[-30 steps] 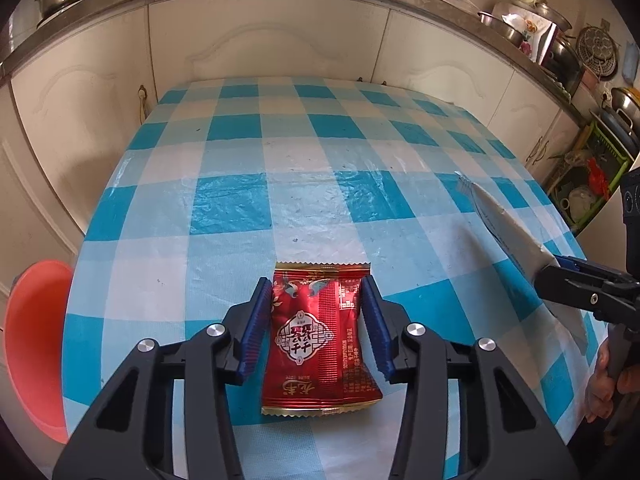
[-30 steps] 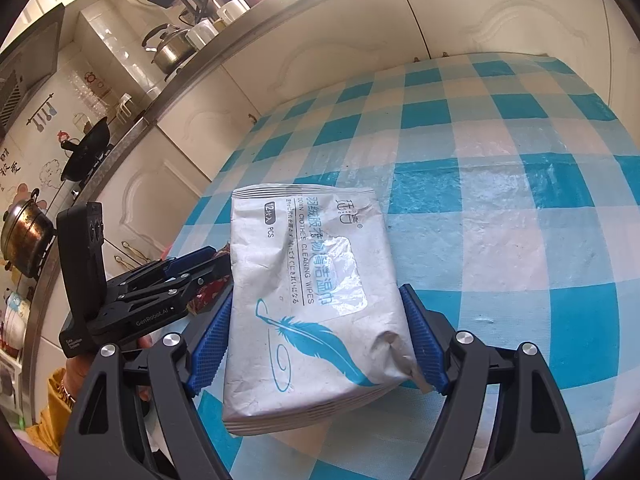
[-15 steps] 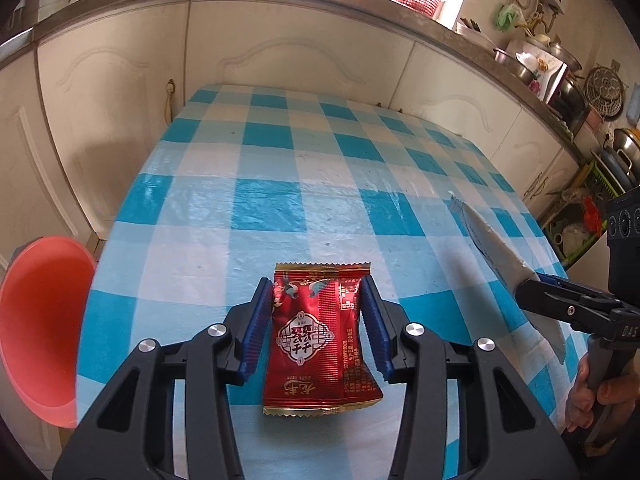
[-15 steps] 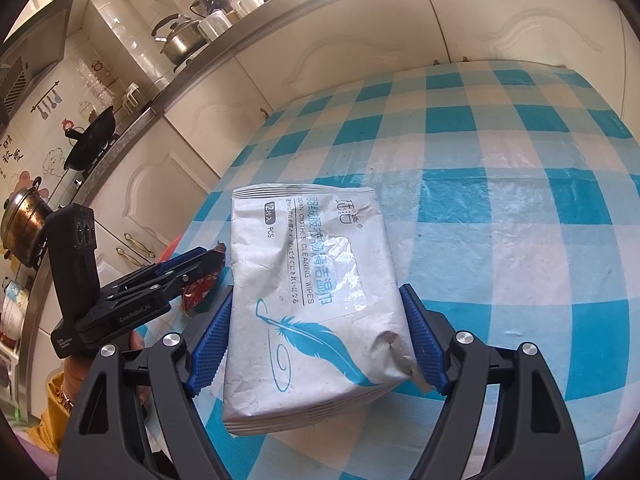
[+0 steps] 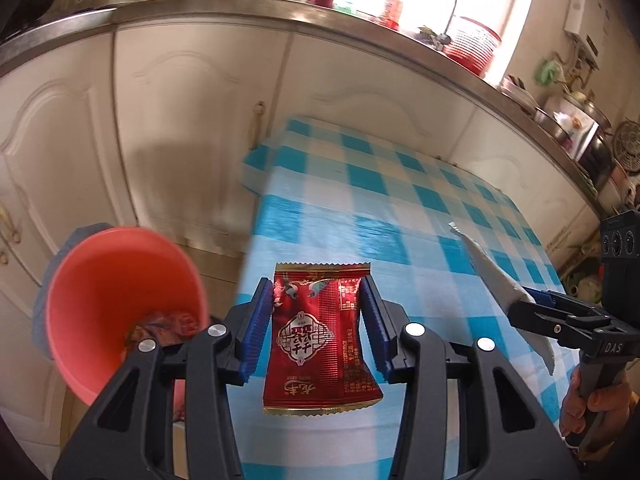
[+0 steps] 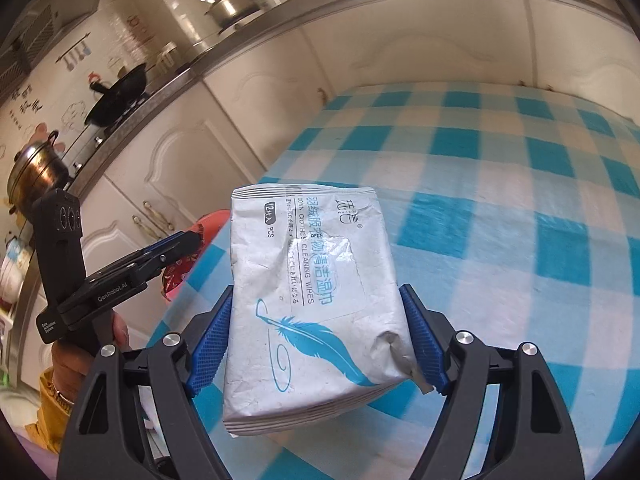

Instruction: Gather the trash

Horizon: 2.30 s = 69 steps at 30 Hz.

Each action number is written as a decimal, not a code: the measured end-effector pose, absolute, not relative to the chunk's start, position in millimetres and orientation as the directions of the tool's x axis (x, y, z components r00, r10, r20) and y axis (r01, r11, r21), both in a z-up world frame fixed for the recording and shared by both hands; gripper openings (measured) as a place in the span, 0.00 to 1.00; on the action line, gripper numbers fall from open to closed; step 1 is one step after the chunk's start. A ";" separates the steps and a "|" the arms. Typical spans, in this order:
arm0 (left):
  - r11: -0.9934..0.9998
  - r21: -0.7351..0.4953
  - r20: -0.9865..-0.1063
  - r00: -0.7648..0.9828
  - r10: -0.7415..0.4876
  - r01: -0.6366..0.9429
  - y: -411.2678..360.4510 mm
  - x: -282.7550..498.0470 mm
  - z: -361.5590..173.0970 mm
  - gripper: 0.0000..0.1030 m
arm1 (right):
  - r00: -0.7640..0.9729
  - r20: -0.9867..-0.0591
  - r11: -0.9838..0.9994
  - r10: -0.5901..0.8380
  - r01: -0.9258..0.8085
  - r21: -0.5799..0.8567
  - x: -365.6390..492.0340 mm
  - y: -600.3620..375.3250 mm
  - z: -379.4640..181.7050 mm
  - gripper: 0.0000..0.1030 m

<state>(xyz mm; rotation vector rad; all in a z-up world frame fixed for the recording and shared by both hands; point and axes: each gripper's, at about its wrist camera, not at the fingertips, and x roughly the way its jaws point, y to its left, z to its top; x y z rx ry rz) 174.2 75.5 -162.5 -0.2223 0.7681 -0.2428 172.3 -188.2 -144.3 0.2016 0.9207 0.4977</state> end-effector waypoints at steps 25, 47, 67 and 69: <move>0.914 -0.315 -0.746 0.662 -0.071 -0.257 238.6 181.9 -235.1 0.45 | 0.235 -0.797 0.669 0.557 -0.695 0.263 244.6 62.0 -162.2 0.77; 0.911 -0.269 -0.805 0.592 -0.035 -0.313 243.3 195.8 -276.1 0.81 | 0.315 -0.762 0.767 0.566 -0.539 0.347 275.8 25.1 -165.4 0.87; 0.970 -0.101 -0.684 0.723 0.094 -0.221 172.5 178.4 -164.7 0.89 | 0.627 -0.680 0.924 0.380 -0.283 0.256 212.7 -132.7 -113.0 0.88; 0.979 -0.094 -0.646 0.760 0.077 -0.179 153.2 171.4 -144.0 0.91 | 0.667 -0.662 0.940 0.341 -0.249 0.234 200.8 -148.8 -102.1 0.88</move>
